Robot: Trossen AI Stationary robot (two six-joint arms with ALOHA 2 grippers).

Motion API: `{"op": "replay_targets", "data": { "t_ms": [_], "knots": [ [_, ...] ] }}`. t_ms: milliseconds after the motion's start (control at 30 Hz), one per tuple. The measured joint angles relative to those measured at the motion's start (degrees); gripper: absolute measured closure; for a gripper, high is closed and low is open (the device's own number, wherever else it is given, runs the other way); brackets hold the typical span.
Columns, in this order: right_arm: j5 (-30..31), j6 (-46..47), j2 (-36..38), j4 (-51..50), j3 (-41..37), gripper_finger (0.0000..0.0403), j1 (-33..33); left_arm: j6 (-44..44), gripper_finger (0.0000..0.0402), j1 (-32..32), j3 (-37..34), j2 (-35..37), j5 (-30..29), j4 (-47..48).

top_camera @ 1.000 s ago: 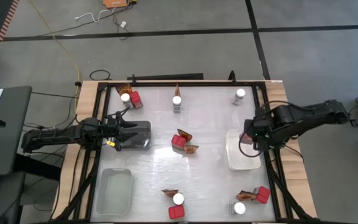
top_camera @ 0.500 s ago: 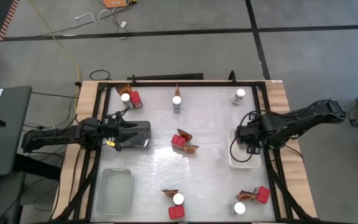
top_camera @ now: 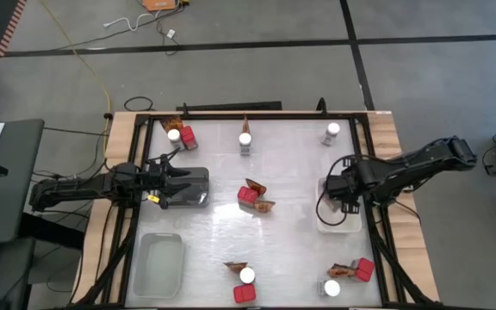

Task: Sort spices by type
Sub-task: Put the red spice can into the white bin

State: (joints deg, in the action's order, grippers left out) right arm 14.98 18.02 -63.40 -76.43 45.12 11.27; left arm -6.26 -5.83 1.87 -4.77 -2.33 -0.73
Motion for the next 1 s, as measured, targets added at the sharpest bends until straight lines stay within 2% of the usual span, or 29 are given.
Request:
{"op": "replay_targets", "data": {
  "t_ms": [133, 367, 700, 1000],
  "knots": [
    [-1.6, 2.3, 2.6, 0.0, 0.0, 0.025, 0.0, 0.0, 0.0217, 0.0, 0.0, 0.0, 0.0, 0.0],
    [-3.5, 12.7, 5.3, 0.2, 0.0, 0.0241, 0.0, 0.0, 0.0217, 0.0, 0.0, 0.0, 0.0, 0.0],
    [-4.7, 26.6, 4.1, 0.3, 0.0, 0.0173, 0.0, 0.0, 0.0217, 0.0, 0.0, 0.0, 0.0, 0.0],
    [-6.4, 38.1, 4.2, 0.2, 0.0, 0.0163, 0.0, 0.0, 0.0217, 0.0, 0.0, 0.0, 0.0, 0.0]
  ]
}}
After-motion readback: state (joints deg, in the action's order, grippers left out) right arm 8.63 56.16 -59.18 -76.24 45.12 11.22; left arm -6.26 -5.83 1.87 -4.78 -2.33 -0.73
